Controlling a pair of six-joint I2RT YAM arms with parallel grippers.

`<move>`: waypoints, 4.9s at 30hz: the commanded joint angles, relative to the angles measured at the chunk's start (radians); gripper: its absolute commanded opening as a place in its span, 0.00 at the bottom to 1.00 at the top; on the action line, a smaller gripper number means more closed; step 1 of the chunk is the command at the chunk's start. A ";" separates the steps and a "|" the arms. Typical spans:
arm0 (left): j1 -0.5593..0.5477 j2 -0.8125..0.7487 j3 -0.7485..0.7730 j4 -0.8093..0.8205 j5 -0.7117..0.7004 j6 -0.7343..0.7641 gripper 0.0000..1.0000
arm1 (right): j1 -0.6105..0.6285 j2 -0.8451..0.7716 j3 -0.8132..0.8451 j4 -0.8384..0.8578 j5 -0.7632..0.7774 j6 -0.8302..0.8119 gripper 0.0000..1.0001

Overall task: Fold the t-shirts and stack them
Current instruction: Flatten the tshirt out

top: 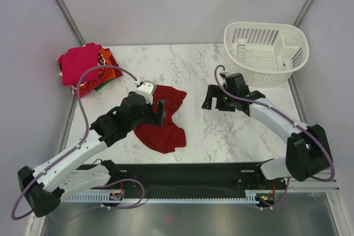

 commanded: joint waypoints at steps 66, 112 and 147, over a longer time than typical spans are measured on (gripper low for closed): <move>0.511 -0.173 -0.122 0.021 -0.014 0.058 0.93 | 0.756 0.651 0.640 -0.063 0.316 -0.012 0.76; 0.540 -0.170 -0.125 0.017 -0.106 0.055 0.94 | 0.753 0.691 0.578 -0.029 0.294 -0.001 0.01; -0.001 0.083 -0.083 -0.025 0.169 -0.140 0.79 | 0.188 -0.295 0.112 -0.276 0.521 0.091 0.00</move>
